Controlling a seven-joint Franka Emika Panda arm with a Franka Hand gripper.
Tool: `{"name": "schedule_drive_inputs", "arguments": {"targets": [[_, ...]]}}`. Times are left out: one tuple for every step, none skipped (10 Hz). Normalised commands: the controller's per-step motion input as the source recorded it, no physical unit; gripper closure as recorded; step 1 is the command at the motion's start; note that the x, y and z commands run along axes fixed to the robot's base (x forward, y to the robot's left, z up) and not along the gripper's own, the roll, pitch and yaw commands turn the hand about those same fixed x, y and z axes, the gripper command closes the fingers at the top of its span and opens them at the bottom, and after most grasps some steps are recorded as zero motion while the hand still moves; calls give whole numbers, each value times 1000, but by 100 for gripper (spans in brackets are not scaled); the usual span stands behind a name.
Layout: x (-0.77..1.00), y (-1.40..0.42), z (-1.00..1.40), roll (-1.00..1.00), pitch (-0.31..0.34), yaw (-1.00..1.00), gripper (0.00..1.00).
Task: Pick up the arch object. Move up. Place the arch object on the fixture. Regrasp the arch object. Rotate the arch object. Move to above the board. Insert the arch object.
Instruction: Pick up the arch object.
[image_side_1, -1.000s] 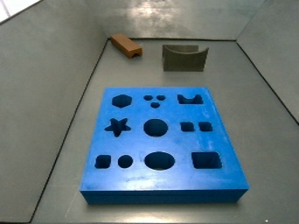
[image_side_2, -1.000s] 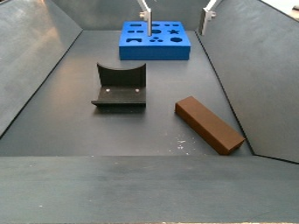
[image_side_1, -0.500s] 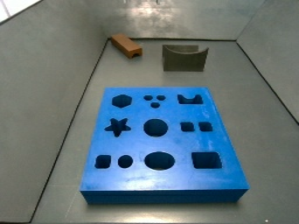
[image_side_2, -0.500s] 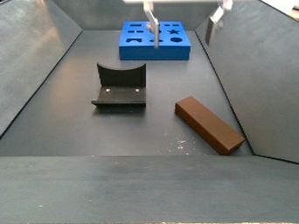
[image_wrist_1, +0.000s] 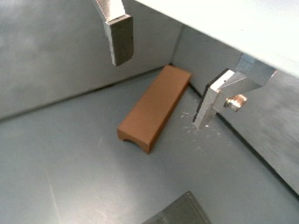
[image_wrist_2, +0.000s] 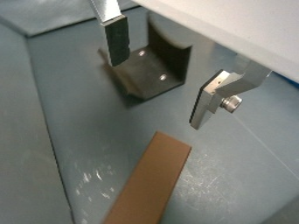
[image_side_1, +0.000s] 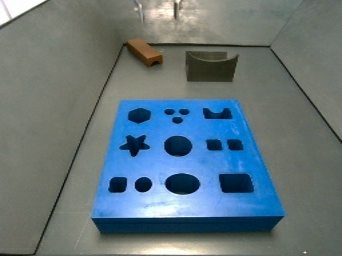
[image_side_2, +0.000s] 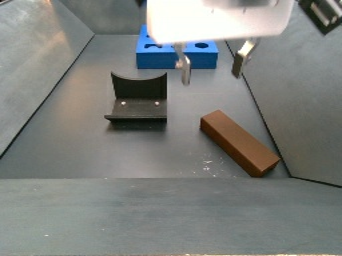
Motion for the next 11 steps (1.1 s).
{"name": "schedule_drive_inputs", "arguments": {"targets": [[0,11,-580,0,-126,666,0],[0,34,-586,0,-129,629,0],[-86,66,-583,20,-131,577,0],[-143,117,-554,16,-131,494,0],[-166,106,-537,0,-134,394,0],[-131,77,-506,0,-133,343,0],[-83,34,-486,0,-139,291,0],[-34,26,-460,-27,-136,251,0],[-6,17,-454,-27,-137,234,0],[0,23,-460,-27,-131,220,0],[0,17,-449,-33,-144,211,0]]}}
